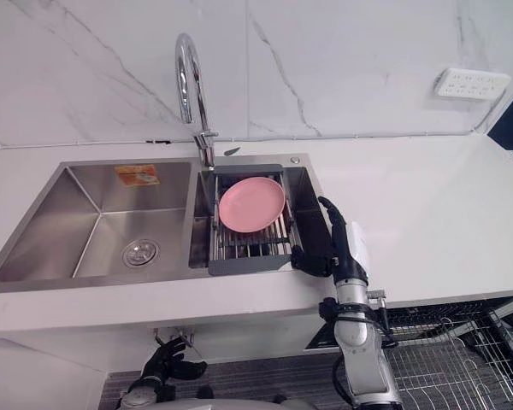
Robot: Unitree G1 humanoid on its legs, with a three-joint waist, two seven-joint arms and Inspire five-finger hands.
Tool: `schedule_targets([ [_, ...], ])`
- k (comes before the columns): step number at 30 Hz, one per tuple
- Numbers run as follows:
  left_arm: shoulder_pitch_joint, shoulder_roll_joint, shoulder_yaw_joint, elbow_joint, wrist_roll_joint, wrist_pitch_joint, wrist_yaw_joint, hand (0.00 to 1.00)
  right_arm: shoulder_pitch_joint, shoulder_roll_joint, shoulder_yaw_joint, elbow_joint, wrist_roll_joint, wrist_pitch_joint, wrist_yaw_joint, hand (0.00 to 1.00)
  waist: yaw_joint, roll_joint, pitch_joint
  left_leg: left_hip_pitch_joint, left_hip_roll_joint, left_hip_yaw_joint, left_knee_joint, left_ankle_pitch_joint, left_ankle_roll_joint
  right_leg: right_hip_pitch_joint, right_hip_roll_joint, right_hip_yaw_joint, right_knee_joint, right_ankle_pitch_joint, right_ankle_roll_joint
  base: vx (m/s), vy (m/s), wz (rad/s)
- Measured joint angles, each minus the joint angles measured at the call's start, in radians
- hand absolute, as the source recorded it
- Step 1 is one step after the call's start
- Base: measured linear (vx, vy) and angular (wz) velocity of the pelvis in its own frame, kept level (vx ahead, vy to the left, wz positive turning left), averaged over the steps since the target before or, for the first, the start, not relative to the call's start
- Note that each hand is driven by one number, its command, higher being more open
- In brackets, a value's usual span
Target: Walk over to the sink, pick up the cup, carry it to the dishwasher, place the cup inside the dishwasher, then close the dishwasher door
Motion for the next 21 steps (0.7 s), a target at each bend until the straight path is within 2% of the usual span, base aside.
schedule_targets([
  [6, 0.005, 0.0, 0.0, -0.003, 0.0, -0.002, -0.003, 0.9, -0.054, -0.064, 0.002, 0.013, -0.011, 0.0, 0.002, 0.9, 0.0, 0.002, -0.002, -0.024, -0.001, -0.013, 0.0, 0.0, 0.0, -0.014, 0.001, -0.015, -0.005, -0.004, -0.001, 0.02, -0.013, 0.08],
  [13, 0.005, 0.003, -0.007, -0.011, 0.005, -0.003, -0.025, 0.9, -0.167, -0.145, 0.039, 0.126, -0.021, 0.0, 0.004, 0.9, 0.003, 0.003, -0.002, -0.052, -0.008, -0.04, 0.005, 0.005, -0.001, -0.025, -0.002, -0.044, -0.004, 0.0, -0.007, 0.06, -0.009, 0.1],
  [21, 0.002, 0.006, -0.026, -0.02, 0.013, -0.005, -0.025, 0.9, -0.279, -0.173, 0.113, 0.196, -0.057, 0.0, 0.003, 0.9, 0.017, 0.003, -0.001, -0.064, -0.01, -0.047, 0.005, 0.006, 0.001, -0.035, -0.001, -0.053, 0.003, 0.0, -0.006, 0.0, -0.008, 0.04],
])
